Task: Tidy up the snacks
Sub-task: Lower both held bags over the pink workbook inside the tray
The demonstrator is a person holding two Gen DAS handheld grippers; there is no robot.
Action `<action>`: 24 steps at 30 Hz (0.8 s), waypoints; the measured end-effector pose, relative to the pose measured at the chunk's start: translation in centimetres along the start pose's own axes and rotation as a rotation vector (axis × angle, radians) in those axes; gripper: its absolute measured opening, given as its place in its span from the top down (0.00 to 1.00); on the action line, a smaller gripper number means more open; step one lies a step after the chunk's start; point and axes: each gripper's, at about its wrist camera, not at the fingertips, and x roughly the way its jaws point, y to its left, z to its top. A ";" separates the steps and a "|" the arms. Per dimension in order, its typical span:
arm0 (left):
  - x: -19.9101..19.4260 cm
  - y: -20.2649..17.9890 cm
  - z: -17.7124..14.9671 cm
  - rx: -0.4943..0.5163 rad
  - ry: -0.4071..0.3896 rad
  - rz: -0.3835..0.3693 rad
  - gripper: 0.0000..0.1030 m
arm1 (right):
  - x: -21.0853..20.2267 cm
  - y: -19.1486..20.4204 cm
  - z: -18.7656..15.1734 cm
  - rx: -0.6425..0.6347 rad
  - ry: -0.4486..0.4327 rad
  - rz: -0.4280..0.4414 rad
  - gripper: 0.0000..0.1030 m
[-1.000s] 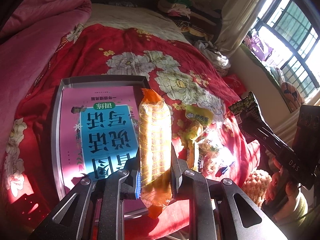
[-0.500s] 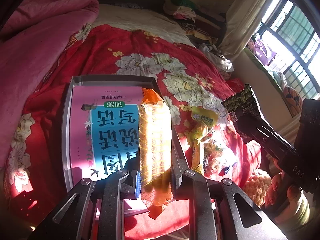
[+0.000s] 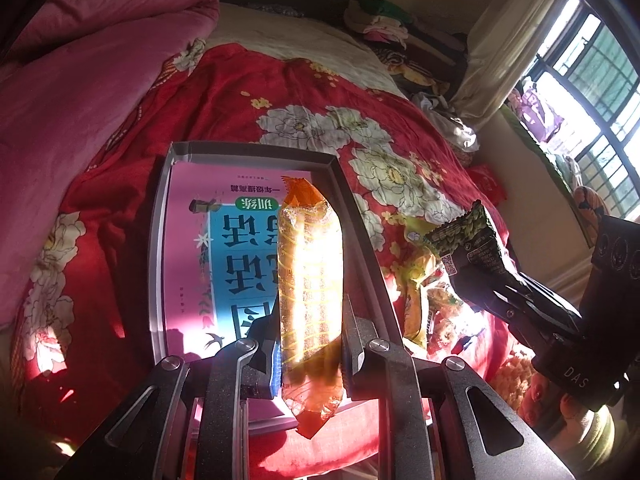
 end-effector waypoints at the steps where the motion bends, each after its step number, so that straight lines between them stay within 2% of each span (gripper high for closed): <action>1: 0.1 0.2 -0.1 0.000 0.001 0.001 0.79 | 0.1 0.1 -0.1 0.001 0.005 0.002 0.75; 12: -0.2 2.4 -0.7 -0.033 -0.010 0.009 0.79 | 1.8 0.0 -1.6 -0.018 0.046 -0.036 0.75; 24: 2.4 3.8 -1.6 -0.060 0.051 0.016 0.79 | 3.2 -0.2 -3.7 -0.031 0.097 -0.066 0.75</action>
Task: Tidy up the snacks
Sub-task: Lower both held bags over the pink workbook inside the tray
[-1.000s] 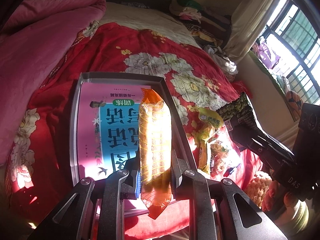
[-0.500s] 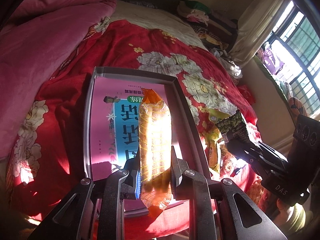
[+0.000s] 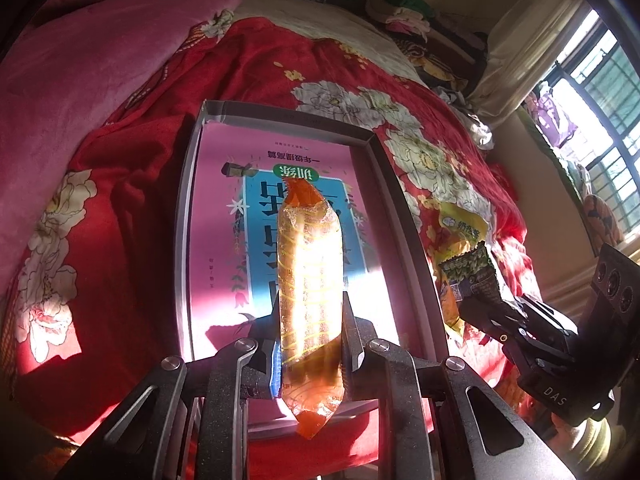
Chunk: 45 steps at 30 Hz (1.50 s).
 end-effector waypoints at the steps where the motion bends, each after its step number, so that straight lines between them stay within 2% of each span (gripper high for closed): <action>1: 0.1 0.0 0.0 0.002 0.003 0.004 0.79 | 0.1 0.1 -0.1 -0.005 0.004 -0.008 0.75; 10: 1.9 -0.5 -0.7 0.034 0.045 0.042 0.79 | 1.9 -0.3 -1.2 -0.017 0.057 -0.059 0.75; 24: 3.9 -2.2 -1.5 0.092 0.081 0.047 0.79 | 3.5 -0.4 -2.8 -0.051 0.111 -0.111 0.75; 37: 4.6 -1.6 -1.9 0.082 0.085 0.077 0.79 | 4.1 -0.5 -3.2 -0.057 0.137 -0.134 0.75; 45: 5.2 -1.2 -2.2 0.076 0.103 0.089 0.79 | 4.3 -0.3 -3.4 -0.051 0.154 -0.095 0.75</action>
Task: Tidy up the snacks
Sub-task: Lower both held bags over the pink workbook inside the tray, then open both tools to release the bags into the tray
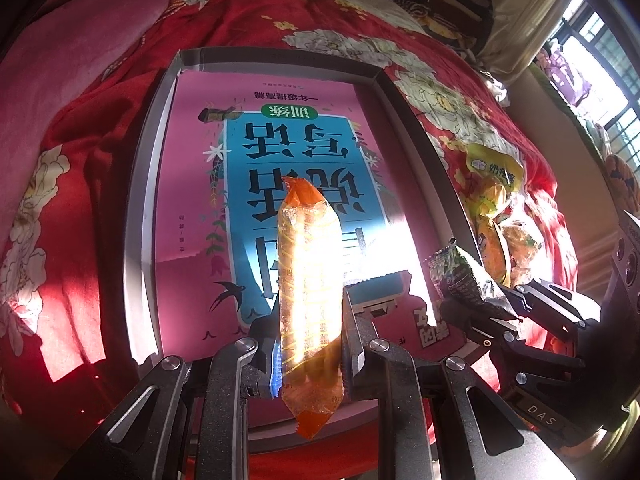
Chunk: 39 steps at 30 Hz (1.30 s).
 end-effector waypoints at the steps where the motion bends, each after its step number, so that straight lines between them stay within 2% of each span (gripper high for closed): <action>1: 0.1 0.0 0.0 0.000 0.003 0.001 0.79 | 0.0 0.1 0.0 -0.001 0.000 0.003 0.75; 9: 0.7 0.0 0.0 0.003 0.020 0.000 0.79 | -0.3 0.5 0.0 -0.004 0.005 0.029 0.72; 13: 0.7 0.0 0.0 0.002 0.023 0.001 0.79 | -0.6 0.6 0.0 -0.001 0.000 0.037 0.68; 21: 0.5 0.1 0.0 -0.001 0.018 0.010 0.78 | -1.7 0.9 0.2 0.000 -0.036 0.046 0.64; 24: 0.3 0.2 0.1 -0.005 0.003 0.033 0.76 | -2.0 1.0 0.2 0.002 -0.044 0.043 0.64; 27: 0.0 0.4 0.2 -0.013 -0.007 0.032 0.75 | -2.2 1.1 0.2 0.002 -0.052 0.041 0.58; 30: -0.2 0.5 0.2 -0.012 -0.015 0.038 0.73 | -2.4 1.1 0.3 0.001 -0.058 0.036 0.57; 33: -0.4 0.5 0.4 -0.011 -0.029 0.073 0.64 | -2.5 1.1 0.3 0.006 -0.055 0.033 0.57; 38: -1.0 0.9 0.6 -0.029 -0.053 0.070 0.63 | -2.6 1.2 0.4 0.007 -0.055 0.033 0.56; 39: -1.2 0.9 0.6 -0.031 -0.062 0.076 0.60 | -2.6 1.2 0.5 0.008 -0.055 0.032 0.56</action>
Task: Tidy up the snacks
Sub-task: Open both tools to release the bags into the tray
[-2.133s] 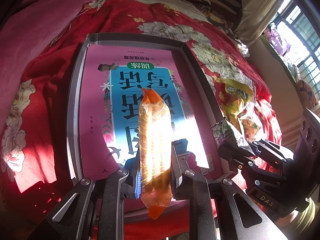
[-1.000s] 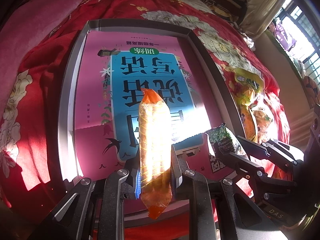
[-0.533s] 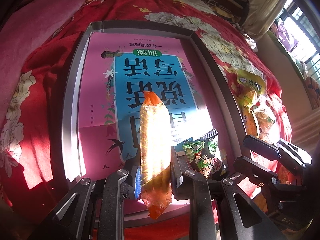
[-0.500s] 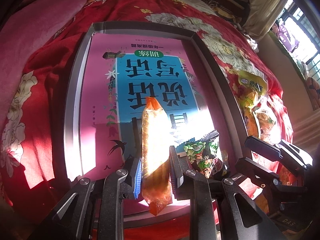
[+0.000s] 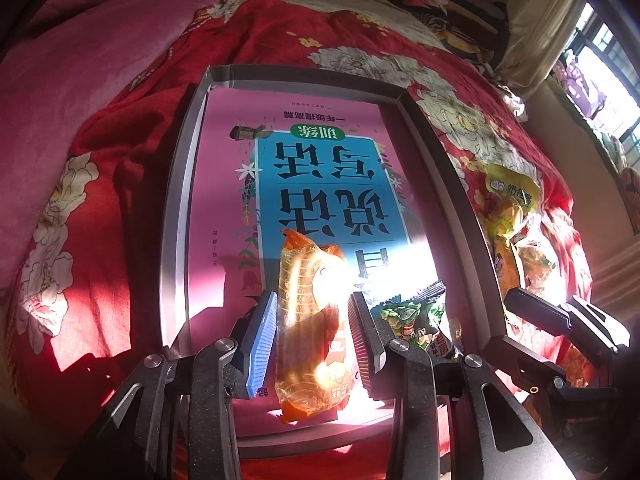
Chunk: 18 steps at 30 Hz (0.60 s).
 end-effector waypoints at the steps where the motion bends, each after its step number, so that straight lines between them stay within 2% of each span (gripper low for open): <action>1: -0.2 0.0 0.1 0.001 -0.012 0.011 0.52 | 0.0 0.0 0.0 0.002 -0.001 -0.001 0.56; 3: -0.6 0.1 0.2 -0.005 -0.035 0.017 0.46 | -0.2 -0.1 0.0 0.006 -0.004 -0.002 0.56; 5: -0.9 0.3 0.3 -0.012 -0.051 0.003 0.45 | -0.3 -0.1 0.1 0.013 -0.006 -0.002 0.54; 9: -1.2 0.1 0.4 -0.014 -0.070 -0.021 0.37 | -0.5 -0.2 0.2 0.022 -0.013 -0.007 0.52; 18: -2.0 -0.8 0.6 0.019 -0.108 -0.038 0.31 | -1.2 -0.3 0.4 0.025 -0.037 -0.021 0.47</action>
